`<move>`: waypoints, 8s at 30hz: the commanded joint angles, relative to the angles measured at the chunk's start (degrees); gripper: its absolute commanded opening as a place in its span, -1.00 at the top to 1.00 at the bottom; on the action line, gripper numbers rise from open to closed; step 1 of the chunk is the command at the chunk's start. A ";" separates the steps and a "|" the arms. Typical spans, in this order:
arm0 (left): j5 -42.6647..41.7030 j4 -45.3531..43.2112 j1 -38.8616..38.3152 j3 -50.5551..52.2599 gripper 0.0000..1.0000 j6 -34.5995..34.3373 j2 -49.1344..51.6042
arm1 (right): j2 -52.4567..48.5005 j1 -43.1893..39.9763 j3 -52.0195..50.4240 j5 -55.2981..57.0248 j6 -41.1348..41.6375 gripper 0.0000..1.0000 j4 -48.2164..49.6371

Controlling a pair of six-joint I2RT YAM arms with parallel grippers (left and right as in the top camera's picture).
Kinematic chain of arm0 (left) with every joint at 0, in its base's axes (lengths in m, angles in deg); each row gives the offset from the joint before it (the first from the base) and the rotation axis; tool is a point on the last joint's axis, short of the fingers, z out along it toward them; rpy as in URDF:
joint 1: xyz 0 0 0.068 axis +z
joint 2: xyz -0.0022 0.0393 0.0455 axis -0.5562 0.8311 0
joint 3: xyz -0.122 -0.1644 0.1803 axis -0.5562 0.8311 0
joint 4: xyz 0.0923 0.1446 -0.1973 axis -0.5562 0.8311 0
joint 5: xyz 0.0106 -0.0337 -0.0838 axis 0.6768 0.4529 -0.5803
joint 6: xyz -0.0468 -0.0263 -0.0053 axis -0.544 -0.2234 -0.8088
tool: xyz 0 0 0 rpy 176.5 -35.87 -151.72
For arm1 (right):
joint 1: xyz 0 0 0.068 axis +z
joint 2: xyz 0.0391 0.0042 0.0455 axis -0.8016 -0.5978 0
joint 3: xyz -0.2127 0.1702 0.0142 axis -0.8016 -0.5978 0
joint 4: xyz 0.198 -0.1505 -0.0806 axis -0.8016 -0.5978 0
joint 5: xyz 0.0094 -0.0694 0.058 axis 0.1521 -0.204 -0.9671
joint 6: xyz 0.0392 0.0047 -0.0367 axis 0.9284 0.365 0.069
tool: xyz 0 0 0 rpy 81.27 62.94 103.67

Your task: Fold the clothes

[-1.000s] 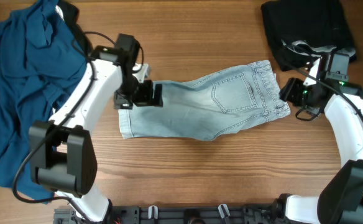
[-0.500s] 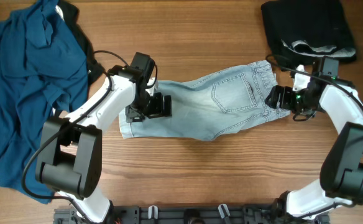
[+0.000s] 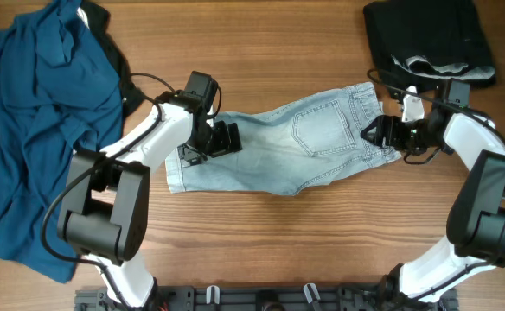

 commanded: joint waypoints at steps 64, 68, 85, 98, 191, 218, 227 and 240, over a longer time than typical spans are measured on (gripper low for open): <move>-2.08 7.56 12.11 -1.44 -1.00 4.00 -3.04 | 5.33 4.87 13.31 1.42 -1.36 0.91 -14.84; -2.05 7.72 12.11 -1.42 -1.00 4.00 -2.89 | 9.53 7.63 18.99 1.44 -1.03 0.92 -20.98; 3.61 12.81 25.16 -1.44 -1.00 7.26 -9.92 | 16.11 39.82 22.23 1.33 15.26 0.91 -8.70; 0.37 11.74 29.09 0.31 -1.00 7.26 -8.79 | 17.99 41.51 22.67 21.66 21.00 0.92 -7.76; 2.91 -12.33 10.93 -1.01 0.67 5.73 -8.48 | 7.43 28.89 22.93 21.92 17.49 0.56 -1.66; 0.31 -26.40 1.05 -2.99 0.36 7.50 3.85 | -9.09 26.03 22.73 21.35 22.75 0.78 -15.87; -4.02 -15.26 4.42 -9.22 -0.34 7.48 -2.40 | 9.01 24.30 22.71 22.88 24.59 -0.51 -18.05; -3.96 -6.25 3.87 -9.14 -0.42 7.48 -2.40 | -5.70 14.25 22.03 4.44 3.13 -0.90 -9.20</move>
